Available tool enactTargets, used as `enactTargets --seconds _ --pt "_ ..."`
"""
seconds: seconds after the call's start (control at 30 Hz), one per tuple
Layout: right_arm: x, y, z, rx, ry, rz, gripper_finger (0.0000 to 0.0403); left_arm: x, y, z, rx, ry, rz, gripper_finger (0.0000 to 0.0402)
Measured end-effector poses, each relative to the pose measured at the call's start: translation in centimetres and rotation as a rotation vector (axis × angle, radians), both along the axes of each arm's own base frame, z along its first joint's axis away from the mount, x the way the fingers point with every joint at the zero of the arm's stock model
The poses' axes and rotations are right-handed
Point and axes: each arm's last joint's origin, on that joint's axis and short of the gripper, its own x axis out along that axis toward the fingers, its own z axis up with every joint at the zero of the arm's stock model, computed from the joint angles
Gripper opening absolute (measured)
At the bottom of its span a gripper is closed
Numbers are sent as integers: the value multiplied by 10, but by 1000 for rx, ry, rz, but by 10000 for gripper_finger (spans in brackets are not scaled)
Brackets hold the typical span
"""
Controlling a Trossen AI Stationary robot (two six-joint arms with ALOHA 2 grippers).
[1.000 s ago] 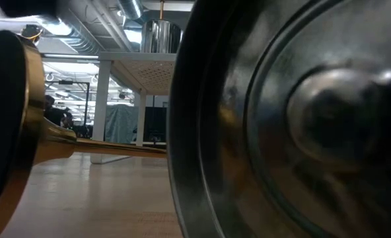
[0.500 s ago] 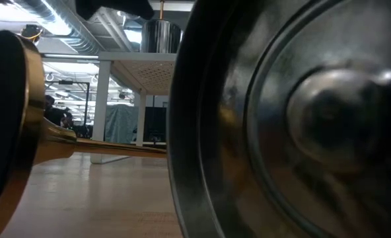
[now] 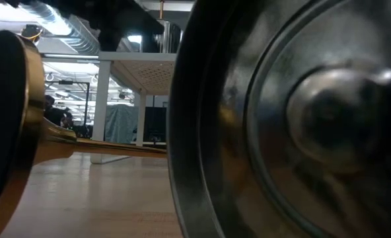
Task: Pick & Place candle stick holders
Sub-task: Put the left big silver scented candle on the shelf
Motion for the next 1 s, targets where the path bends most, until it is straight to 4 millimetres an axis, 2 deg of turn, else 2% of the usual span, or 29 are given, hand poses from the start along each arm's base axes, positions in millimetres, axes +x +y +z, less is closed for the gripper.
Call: enactTargets --seconds 0.23,0.7,0.87,1.0 --pt "0 -1 -1 -4 11 -9 5 5 10 -2 10 -1 54 1" --pt "0 -1 -2 -8 21 -9 5 3 14 -2 57 -6 191 1" --pt "0 -2 -2 -8 21 -9 5 3 14 -2 59 -4 188 1" --pt "0 -1 -2 -8 21 -8 5 3 7 -2 8 -11 107 1"
